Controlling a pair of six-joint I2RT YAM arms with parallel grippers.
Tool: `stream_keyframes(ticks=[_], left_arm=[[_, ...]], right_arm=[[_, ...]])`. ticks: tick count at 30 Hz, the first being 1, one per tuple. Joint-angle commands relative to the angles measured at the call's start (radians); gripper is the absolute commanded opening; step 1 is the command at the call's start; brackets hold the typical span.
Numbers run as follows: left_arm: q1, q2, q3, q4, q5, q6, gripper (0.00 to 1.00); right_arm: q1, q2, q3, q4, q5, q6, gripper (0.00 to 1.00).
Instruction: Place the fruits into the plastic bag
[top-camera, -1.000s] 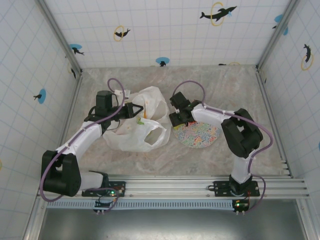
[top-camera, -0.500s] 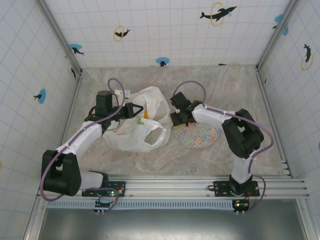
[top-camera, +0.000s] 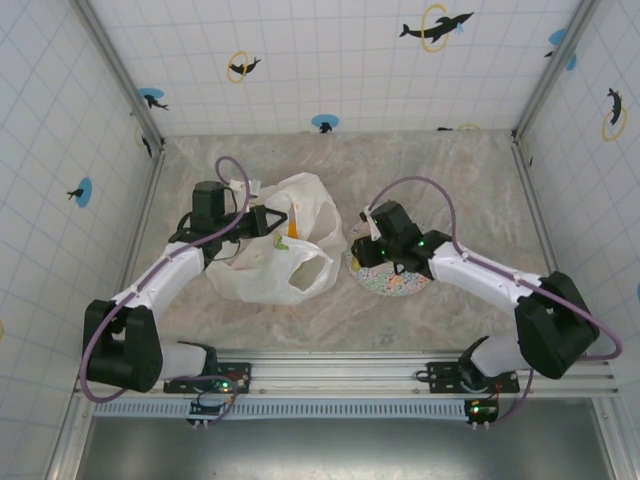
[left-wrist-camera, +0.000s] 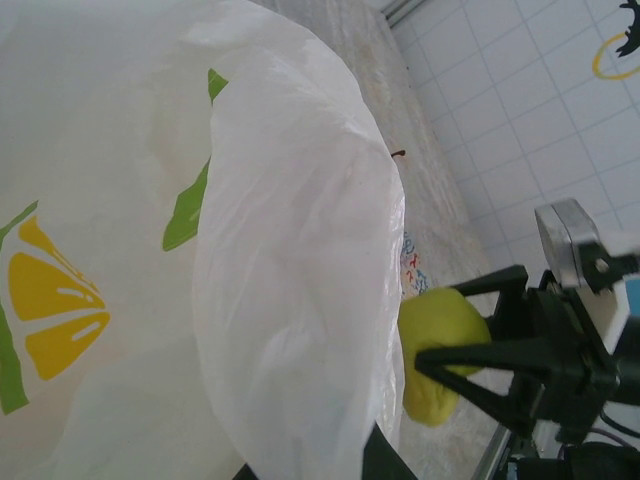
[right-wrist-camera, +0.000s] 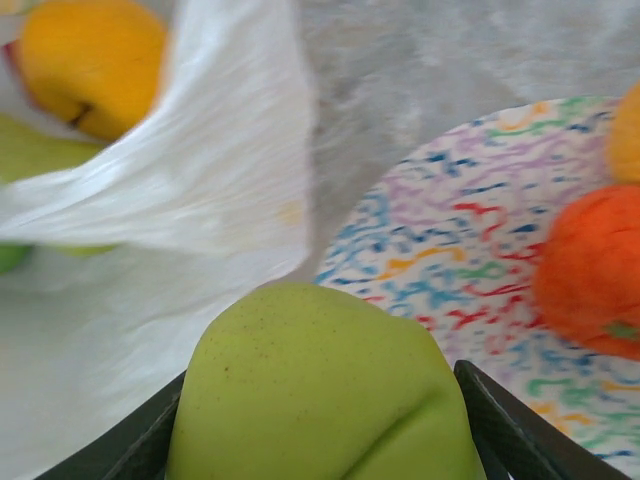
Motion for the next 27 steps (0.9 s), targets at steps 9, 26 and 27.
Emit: stream_keyframes(ticks=[9, 26, 27], left_arm=[[0.008, 0.011, 0.006, 0.012, 0.028, -0.01, 0.0], [0.008, 0.008, 0.009, 0.016, 0.044, -0.011, 0.0], [0.008, 0.006, 0.009, 0.02, 0.049, -0.012, 0.0]], right_arm=[[0.096, 0.151, 0.12, 0.131, -0.196, -0.074, 0.57], [0.158, 0.418, 0.274, 0.417, -0.202, 0.096, 0.58], [0.168, 0.426, 0.276, 0.439, -0.2, 0.113, 0.58]])
